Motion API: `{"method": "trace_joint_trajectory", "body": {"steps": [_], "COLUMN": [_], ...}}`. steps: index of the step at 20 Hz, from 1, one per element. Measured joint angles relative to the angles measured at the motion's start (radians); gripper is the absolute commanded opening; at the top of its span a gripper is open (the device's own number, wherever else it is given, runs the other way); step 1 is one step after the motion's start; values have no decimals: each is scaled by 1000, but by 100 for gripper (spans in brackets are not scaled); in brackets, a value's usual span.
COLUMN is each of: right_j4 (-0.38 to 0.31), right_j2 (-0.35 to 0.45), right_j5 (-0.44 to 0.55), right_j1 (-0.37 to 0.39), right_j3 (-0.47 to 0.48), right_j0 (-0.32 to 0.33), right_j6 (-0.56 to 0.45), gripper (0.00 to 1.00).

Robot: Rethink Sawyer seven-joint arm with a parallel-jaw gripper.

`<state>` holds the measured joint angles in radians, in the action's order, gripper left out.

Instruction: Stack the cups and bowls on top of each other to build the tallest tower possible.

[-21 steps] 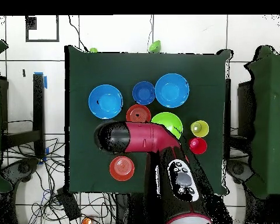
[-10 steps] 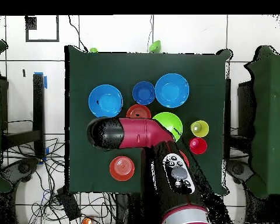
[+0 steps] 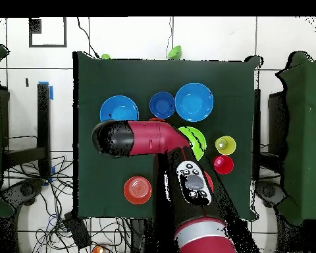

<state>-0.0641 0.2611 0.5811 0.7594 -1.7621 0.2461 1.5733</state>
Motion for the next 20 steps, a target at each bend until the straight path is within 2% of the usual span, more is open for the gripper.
{"method": "trace_joint_trajectory", "body": {"steps": [6, 14, 20], "right_j4": [0, 0, -19], "right_j2": [-9, -61, -90], "right_j5": [0, 0, 0], "right_j1": [-37, -93, -111], "right_j3": [84, 193, 215], "right_j0": [-41, -98, -104], "right_j6": [0, 0, 0], "gripper": [0, 0, 0]}}
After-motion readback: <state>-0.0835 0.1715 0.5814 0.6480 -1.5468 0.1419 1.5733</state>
